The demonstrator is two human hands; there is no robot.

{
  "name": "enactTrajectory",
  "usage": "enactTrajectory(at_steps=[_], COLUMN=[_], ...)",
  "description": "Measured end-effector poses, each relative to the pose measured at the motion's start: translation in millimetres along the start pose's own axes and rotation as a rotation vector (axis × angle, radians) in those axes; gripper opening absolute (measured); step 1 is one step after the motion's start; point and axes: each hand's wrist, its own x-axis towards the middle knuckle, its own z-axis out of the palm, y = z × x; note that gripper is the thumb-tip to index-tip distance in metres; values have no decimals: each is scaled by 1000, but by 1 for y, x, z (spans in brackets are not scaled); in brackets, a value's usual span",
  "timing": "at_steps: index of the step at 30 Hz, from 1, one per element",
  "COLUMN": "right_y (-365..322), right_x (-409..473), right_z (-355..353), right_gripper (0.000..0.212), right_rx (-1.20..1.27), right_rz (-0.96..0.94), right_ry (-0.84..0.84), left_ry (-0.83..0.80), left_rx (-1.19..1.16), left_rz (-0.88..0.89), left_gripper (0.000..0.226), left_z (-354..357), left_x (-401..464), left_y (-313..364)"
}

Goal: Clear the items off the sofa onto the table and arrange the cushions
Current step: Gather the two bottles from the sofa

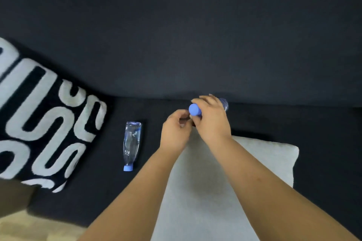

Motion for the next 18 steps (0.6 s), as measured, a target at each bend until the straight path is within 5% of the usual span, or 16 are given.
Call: enactTrajectory(at_steps=[12, 15, 18], right_y=[-86, -88, -83], right_x=[-48, -57, -63], right_z=[115, 139, 154], right_gripper=[36, 37, 40], right_rx=[51, 46, 42], right_rz=[-389, -419, -415], right_ry=[-235, -305, -318], left_ry=[387, 511, 471], left_rx=[-56, 94, 263], left_rz=[-228, -422, -581], left_gripper=[26, 48, 69], left_z=[-87, -91, -90], left_x=[-41, -42, -45], left_y=[-122, -159, -184])
